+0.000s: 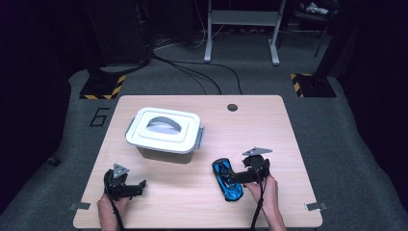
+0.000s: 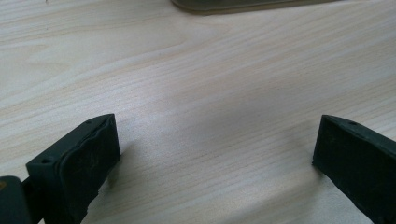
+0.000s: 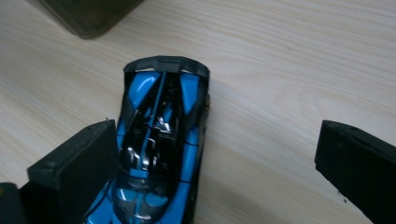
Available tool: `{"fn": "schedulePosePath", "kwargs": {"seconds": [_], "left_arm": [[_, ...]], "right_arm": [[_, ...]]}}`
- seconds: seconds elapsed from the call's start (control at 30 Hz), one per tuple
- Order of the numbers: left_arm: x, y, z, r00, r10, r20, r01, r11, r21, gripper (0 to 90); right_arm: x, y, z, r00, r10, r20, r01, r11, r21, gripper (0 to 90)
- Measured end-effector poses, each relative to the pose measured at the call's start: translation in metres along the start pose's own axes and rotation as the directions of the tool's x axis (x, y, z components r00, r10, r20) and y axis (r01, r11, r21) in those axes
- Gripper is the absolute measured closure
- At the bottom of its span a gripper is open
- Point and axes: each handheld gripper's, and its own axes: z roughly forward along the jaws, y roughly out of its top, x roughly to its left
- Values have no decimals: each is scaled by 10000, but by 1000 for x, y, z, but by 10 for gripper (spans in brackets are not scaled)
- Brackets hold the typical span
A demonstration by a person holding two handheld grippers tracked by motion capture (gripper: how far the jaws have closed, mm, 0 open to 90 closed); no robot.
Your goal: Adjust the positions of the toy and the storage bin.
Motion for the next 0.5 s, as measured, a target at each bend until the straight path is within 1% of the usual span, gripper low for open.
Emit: {"fn": "schedulePosePath", "kwargs": {"seconds": [0.1, 0.23, 0.27, 0.3, 0.4, 0.5], "left_arm": [[0, 0, 0, 10000, 2, -4, -2, 10000, -2, 7], [0, 0, 0, 10000, 28, 20, -28, 10000, 50, 7], [0, 0, 0, 10000, 31, 22, -31, 10000, 52, 7], [0, 0, 0, 10000, 26, 22, -26, 10000, 45, 7], [0, 0, 0, 10000, 29, 20, -29, 10000, 51, 7], [0, 0, 0, 10000, 24, 20, -24, 10000, 50, 7]], "right_arm": [[9, 8, 7, 9999, -153, -81, 154, 9997, 191, 0], [20, 15, 18, 9997, -201, -121, 207, 9987, 470, 0], [25, 19, 24, 9995, -275, -134, 282, 9980, 564, 0], [27, 20, 27, 9995, -292, -142, 300, 9976, 620, 0], [33, 23, 34, 9996, -217, -193, 232, 9962, 844, 0], [35, 25, 43, 9998, -128, -152, 142, 9949, 1001, 0]]}}
